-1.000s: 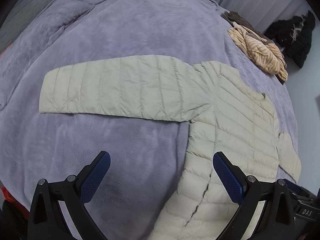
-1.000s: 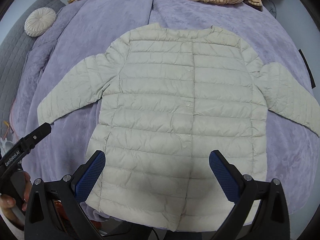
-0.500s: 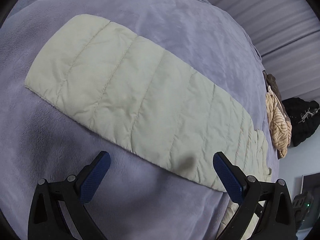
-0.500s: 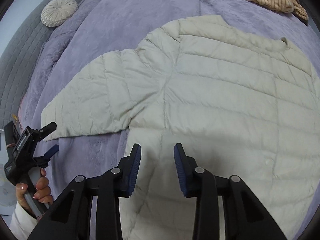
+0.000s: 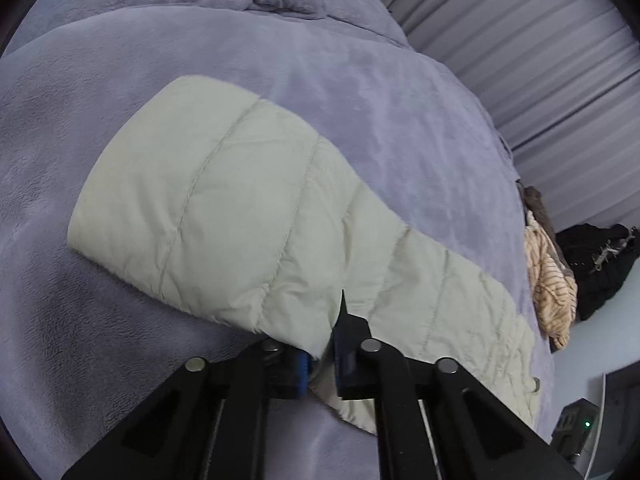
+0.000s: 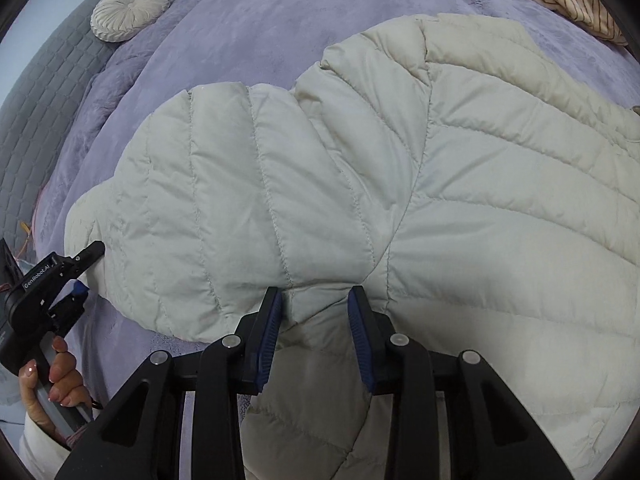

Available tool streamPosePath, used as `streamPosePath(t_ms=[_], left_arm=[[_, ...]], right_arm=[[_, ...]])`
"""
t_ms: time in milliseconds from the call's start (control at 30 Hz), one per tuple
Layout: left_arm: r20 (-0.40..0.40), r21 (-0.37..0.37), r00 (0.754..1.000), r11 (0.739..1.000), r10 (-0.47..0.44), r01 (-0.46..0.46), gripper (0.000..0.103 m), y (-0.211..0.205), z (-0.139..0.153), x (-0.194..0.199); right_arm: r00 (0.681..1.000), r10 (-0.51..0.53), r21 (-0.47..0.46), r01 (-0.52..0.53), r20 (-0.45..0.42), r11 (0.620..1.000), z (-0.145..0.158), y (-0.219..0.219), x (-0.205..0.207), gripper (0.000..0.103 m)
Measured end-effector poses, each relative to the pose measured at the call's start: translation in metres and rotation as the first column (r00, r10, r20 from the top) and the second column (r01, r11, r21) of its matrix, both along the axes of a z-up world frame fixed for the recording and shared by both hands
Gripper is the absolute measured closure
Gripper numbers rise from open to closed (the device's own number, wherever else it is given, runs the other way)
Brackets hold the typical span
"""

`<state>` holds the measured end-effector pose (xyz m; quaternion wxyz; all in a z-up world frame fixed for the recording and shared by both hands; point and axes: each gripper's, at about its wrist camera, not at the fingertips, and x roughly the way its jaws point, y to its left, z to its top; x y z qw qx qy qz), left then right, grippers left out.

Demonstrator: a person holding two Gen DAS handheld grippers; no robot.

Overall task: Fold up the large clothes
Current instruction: 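Grasp a jacket sleeve with the left tool while the right tool pins the jacket body, then fold the held sleeve across the jacket body and open the left tool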

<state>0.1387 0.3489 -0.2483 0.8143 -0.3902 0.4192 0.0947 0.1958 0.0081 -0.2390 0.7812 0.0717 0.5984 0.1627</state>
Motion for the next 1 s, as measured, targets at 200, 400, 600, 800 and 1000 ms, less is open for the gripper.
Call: streamPosePath(t_ms=[200,400,600,800,1000], left_arm=[[0.127,0.052,0.985,0.993,-0.114,0.108,0.096,-0.021,0.049,0.013],[0.265,0.13,0.917,0.953,-0.3,0.274,0.096,-0.075,0.121,0.023],[0.335,0.215,0.795,0.863,-0.505,0.458,0.096,-0.163,0.178,0.039],[0.262,0.286,0.693,0.74,-0.672,0.609,0.096,-0.261,0.184,0.056],[0.073,0.331,0.6,0.586,-0.797,0.739,0.096,-0.362,0.141,0.068]], right_arm=[[1.0,-0.004,0.004,0.004,0.005,1.0,-0.001,0.0,0.0,0.066],[1.0,-0.005,0.031,0.005,0.004,1.0,-0.004,-0.004,-0.003,0.066],[1.0,-0.017,0.088,0.018,-0.01,0.996,-0.006,-0.015,-0.005,0.066],[0.991,-0.129,0.208,0.131,-0.023,0.969,0.018,-0.07,-0.01,0.065],[0.938,-0.347,0.159,0.343,-0.003,0.926,0.037,-0.193,-0.04,0.065]])
